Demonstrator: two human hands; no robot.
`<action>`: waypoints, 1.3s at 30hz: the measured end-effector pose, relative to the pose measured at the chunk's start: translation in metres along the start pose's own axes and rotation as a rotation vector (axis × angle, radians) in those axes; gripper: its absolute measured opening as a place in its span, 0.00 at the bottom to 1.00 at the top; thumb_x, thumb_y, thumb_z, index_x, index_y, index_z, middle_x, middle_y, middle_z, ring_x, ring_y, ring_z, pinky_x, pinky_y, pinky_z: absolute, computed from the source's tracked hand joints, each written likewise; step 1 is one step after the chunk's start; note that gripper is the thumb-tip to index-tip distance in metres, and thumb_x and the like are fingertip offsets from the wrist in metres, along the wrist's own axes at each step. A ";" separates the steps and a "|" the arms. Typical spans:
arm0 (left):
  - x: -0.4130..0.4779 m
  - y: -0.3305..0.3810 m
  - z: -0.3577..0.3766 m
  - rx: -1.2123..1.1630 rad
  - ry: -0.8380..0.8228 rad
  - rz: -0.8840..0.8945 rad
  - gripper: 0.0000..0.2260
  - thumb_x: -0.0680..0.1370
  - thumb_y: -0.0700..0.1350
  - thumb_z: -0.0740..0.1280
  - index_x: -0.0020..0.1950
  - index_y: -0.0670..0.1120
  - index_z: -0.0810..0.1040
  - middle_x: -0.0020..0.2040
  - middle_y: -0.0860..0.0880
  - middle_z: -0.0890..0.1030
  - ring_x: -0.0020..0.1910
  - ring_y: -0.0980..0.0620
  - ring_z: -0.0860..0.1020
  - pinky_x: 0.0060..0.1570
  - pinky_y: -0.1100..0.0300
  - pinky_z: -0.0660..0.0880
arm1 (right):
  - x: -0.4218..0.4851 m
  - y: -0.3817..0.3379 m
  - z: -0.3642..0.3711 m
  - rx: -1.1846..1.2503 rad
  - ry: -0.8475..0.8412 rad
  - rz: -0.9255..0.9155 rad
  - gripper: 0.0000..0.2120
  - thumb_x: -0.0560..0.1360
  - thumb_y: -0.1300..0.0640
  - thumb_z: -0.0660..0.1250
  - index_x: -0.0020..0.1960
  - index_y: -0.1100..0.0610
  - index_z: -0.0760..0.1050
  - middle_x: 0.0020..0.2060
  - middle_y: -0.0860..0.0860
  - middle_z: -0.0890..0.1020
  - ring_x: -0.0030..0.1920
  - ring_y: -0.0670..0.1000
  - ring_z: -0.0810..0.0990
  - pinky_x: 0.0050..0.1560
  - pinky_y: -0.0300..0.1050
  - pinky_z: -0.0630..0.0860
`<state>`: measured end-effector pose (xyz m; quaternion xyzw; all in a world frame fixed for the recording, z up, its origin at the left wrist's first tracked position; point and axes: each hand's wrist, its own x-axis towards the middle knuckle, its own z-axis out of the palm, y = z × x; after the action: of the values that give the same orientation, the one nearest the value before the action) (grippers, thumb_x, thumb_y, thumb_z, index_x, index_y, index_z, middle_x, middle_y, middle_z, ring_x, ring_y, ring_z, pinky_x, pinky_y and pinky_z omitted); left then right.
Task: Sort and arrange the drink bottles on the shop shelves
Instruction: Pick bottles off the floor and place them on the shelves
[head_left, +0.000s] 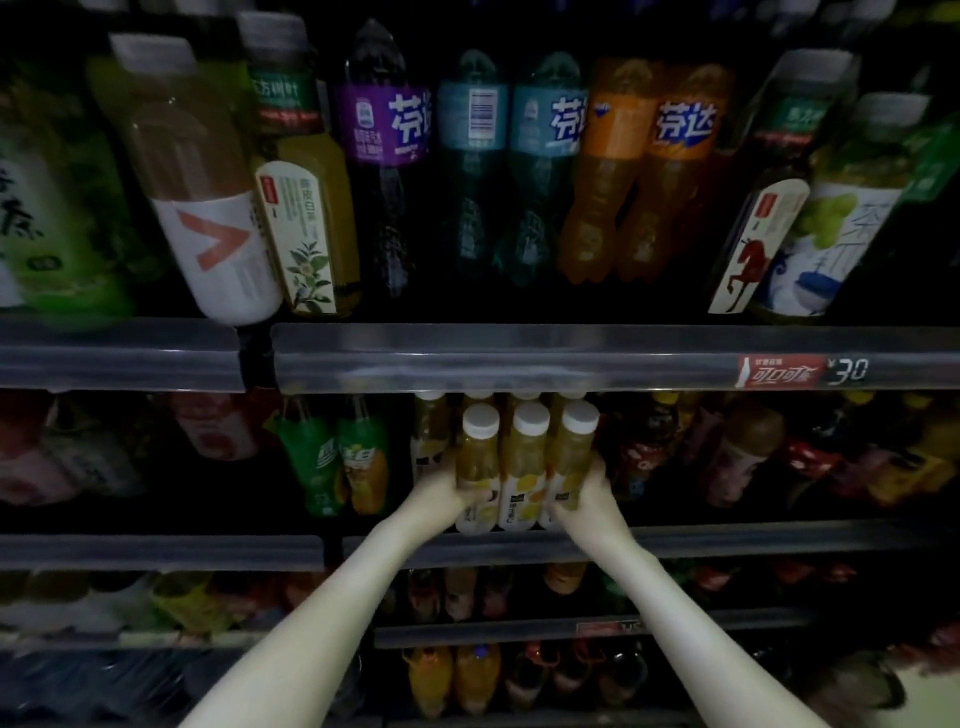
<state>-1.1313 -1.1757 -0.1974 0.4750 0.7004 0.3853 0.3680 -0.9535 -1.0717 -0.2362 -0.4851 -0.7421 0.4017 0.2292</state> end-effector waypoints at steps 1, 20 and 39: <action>0.000 -0.002 0.003 -0.002 0.006 -0.001 0.19 0.80 0.44 0.65 0.67 0.56 0.64 0.60 0.58 0.69 0.62 0.60 0.68 0.59 0.64 0.65 | 0.002 0.001 -0.001 -0.031 0.021 -0.003 0.30 0.74 0.52 0.70 0.69 0.56 0.59 0.61 0.55 0.72 0.60 0.55 0.75 0.56 0.48 0.75; -0.020 0.219 0.071 0.471 0.716 0.938 0.21 0.78 0.41 0.64 0.71 0.45 0.68 0.65 0.40 0.70 0.62 0.44 0.70 0.60 0.56 0.70 | -0.056 -0.130 -0.204 -0.231 0.649 -0.619 0.15 0.77 0.59 0.66 0.63 0.58 0.72 0.55 0.52 0.79 0.56 0.49 0.77 0.56 0.38 0.73; 0.071 0.300 0.102 0.249 0.645 0.519 0.45 0.75 0.47 0.70 0.78 0.54 0.39 0.68 0.38 0.68 0.61 0.38 0.75 0.53 0.49 0.76 | 0.014 -0.098 -0.267 -0.087 0.483 -0.497 0.39 0.77 0.59 0.66 0.79 0.50 0.45 0.74 0.54 0.61 0.73 0.53 0.61 0.67 0.41 0.61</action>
<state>-0.9471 -1.0132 0.0146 0.5313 0.6781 0.5063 -0.0391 -0.8167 -0.9794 -0.0036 -0.3802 -0.7783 0.1752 0.4680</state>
